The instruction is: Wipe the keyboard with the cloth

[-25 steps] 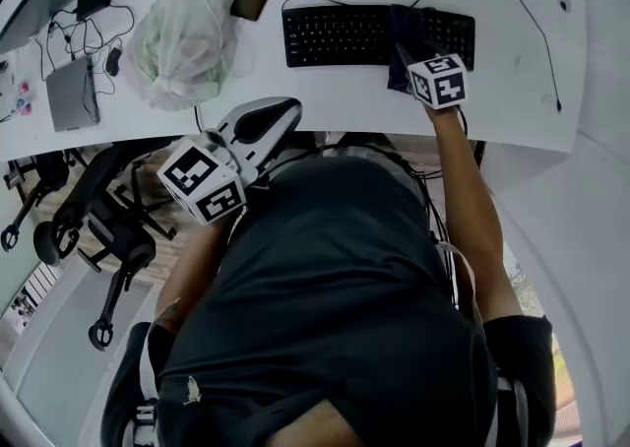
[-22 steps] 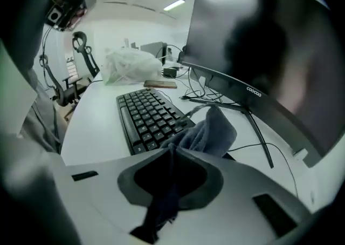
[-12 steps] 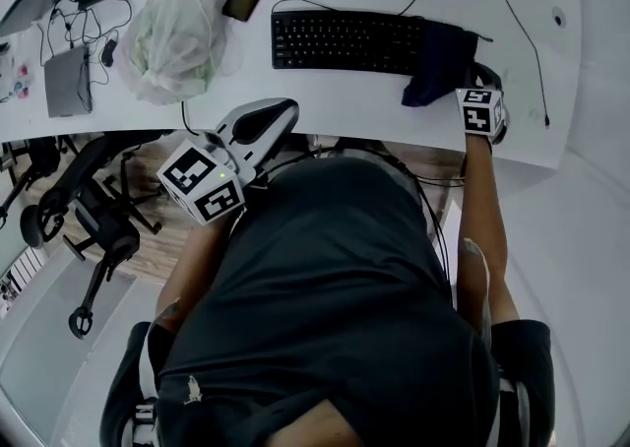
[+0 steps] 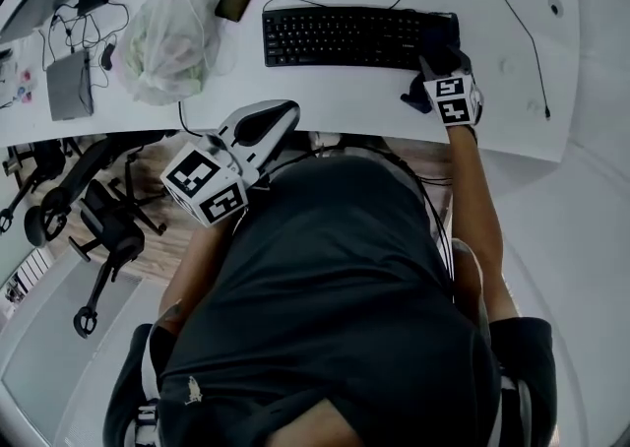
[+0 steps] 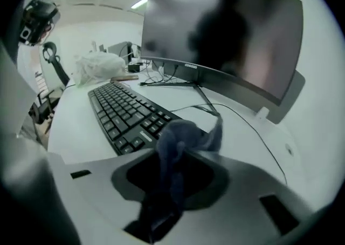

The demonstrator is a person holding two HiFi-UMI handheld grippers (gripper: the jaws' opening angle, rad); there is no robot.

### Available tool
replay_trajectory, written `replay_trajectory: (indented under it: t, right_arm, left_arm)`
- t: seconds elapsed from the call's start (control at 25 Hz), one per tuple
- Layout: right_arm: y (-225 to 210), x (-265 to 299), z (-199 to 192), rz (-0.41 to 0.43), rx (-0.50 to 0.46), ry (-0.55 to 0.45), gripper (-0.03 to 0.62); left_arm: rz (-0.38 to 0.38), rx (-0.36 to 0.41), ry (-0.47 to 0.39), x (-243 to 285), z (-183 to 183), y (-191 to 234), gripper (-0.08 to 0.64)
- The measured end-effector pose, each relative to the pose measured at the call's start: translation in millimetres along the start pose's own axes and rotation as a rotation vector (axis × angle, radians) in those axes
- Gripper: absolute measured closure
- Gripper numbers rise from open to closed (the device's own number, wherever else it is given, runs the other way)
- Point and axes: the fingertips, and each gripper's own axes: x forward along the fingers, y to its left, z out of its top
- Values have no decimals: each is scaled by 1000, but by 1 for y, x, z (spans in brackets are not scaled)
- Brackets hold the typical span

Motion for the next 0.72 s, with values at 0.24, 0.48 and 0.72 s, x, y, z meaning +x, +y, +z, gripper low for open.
replay_trajectory:
  t: [0.24,0.48,0.72]
  right_arm:
    - [-75,-47,-69,-151,308,63,528]
    - [-7,-23,20,34,189,-143,528]
    - [-10,3,19,21,174,-111,528]
  left_arm:
    - [10,-23,-21,-8,-6,3,555]
    - [-12,-39,-9,-3,-13,-1,555]
    - [8,-19,5,-9,-16,-1,555]
